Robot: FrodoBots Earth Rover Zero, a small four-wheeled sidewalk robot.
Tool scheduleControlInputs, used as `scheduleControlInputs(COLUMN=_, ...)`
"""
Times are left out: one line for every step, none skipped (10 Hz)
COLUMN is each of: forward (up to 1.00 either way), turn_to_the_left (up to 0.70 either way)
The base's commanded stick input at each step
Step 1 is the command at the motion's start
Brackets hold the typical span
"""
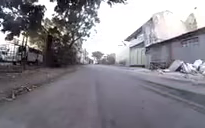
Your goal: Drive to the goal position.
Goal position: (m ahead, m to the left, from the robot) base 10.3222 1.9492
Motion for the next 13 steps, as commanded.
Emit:
scheduleControlInputs(forward=1.00, turn_to_the_left=0.00)
scheduleControlInputs(forward=1.00, turn_to_the_left=0.00)
scheduleControlInputs(forward=1.00, turn_to_the_left=0.40)
scheduleControlInputs(forward=1.00, turn_to_the_left=0.40)
scheduleControlInputs(forward=1.00, turn_to_the_left=0.39)
scheduleControlInputs(forward=1.00, turn_to_the_left=0.19)
scheduleControlInputs(forward=1.00, turn_to_the_left=0.00)
scheduleControlInputs(forward=1.00, turn_to_the_left=0.00)
scheduleControlInputs(forward=1.00, turn_to_the_left=0.00)
scheduleControlInputs(forward=1.00, turn_to_the_left=0.00)
scheduleControlInputs(forward=1.00, turn_to_the_left=0.00)
scheduleControlInputs(forward=1.00, turn_to_the_left=0.00)
scheduleControlInputs(forward=1.00, turn_to_the_left=0.00)
